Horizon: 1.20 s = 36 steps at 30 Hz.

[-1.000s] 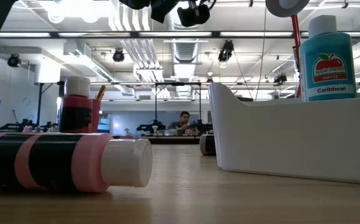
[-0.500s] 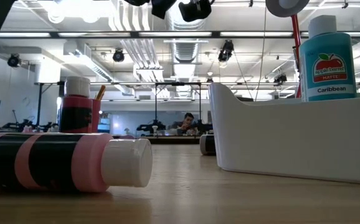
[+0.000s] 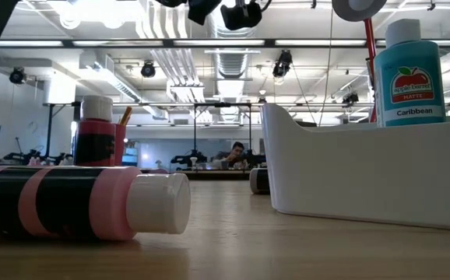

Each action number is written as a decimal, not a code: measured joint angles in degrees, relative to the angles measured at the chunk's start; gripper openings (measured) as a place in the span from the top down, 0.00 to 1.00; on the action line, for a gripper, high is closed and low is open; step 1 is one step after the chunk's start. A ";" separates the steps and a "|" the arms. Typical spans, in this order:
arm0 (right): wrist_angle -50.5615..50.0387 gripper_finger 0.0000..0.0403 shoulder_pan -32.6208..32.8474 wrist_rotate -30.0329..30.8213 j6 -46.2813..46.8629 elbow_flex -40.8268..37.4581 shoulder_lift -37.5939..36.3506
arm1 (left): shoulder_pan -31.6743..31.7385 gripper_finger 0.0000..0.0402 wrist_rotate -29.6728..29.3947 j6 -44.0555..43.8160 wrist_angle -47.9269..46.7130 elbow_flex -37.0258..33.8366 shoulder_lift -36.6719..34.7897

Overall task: Pick & Place Paint Supplies
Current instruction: Put the orange paint bottle into the white bin

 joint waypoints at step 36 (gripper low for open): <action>-0.14 0.21 3.25 12.78 18.23 -0.02 -0.61 | 0.57 0.70 1.29 4.99 -0.64 0.03 -0.81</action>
